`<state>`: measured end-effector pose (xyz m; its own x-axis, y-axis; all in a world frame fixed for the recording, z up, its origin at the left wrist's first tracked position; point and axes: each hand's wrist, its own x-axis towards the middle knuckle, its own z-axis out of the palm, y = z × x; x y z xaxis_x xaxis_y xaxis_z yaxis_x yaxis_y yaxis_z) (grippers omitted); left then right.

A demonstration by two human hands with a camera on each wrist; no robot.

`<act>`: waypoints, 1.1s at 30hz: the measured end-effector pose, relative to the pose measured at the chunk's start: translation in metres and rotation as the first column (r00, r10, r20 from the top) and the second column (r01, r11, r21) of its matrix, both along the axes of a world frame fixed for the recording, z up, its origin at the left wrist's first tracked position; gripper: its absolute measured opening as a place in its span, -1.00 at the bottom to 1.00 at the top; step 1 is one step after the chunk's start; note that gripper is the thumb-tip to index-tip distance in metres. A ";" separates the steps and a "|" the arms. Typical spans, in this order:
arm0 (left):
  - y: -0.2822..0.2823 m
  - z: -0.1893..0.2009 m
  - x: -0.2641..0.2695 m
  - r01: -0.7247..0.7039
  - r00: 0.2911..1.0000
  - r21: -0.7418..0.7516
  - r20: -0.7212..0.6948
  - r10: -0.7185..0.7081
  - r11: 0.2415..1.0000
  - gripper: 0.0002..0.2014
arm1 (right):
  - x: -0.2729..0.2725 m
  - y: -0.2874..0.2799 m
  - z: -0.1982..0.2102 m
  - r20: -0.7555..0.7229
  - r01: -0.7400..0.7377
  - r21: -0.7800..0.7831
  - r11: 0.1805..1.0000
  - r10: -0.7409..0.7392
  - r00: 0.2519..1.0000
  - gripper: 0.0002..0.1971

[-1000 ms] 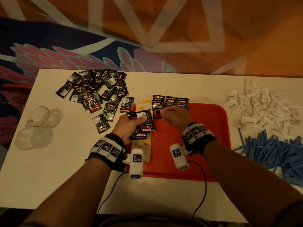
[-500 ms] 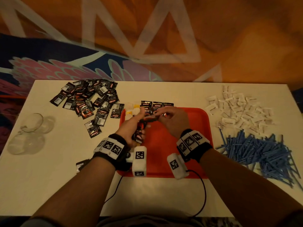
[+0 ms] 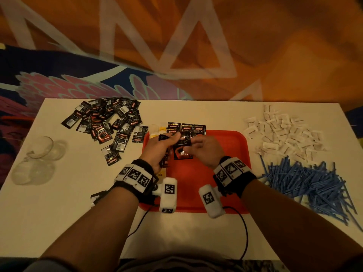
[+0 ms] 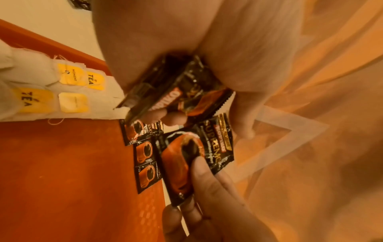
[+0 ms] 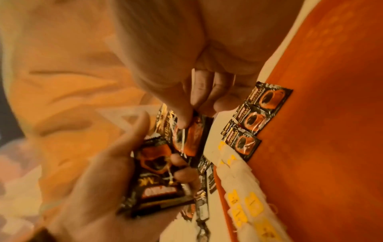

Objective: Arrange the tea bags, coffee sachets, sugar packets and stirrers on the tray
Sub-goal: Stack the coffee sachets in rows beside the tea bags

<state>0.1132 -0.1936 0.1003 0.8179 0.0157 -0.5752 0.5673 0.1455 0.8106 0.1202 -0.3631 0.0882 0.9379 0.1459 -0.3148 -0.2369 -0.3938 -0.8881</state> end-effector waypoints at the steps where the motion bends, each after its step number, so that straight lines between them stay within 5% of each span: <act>1: 0.000 0.000 0.000 0.010 1.000 0.034 0.001 -0.010 0.999 -0.82 | 0.001 -0.001 -0.001 0.030 -0.027 -0.051 0.998 0.028 0.999 -0.86; 8: -0.007 0.005 0.004 -0.044 0.999 0.132 0.009 0.043 0.990 -0.71 | 0.002 0.007 -0.005 0.049 -0.061 -0.052 0.997 0.064 0.997 -0.92; 17: -0.003 -0.008 0.011 0.010 0.998 0.148 0.056 -0.018 0.989 -0.92 | 0.007 0.005 -0.024 0.017 -0.081 -0.085 0.993 0.082 0.996 -0.85; 24: 0.001 -0.029 0.025 -0.061 0.992 0.328 0.123 0.021 0.943 -0.94 | 0.030 -0.001 -0.048 -0.076 -0.044 -0.282 0.958 0.024 0.997 -0.96; 28: 0.011 -0.050 0.036 0.189 0.973 0.599 -0.005 -0.233 0.778 -0.72 | 0.055 -0.009 -0.068 -0.140 -0.038 -0.487 0.872 -0.035 0.990 -0.90; 33: 0.014 -0.066 0.044 0.511 0.762 0.768 -0.197 -0.617 0.386 -0.38 | 0.074 -0.010 -0.087 -0.251 0.056 -0.414 0.909 -0.173 0.952 -0.87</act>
<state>0.1567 -0.1798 0.0338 0.8600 -0.1045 -0.4995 0.1837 -0.8498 0.4941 0.1943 -0.3729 0.0008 0.8072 -0.1494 -0.5711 -0.5138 -0.6543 -0.5549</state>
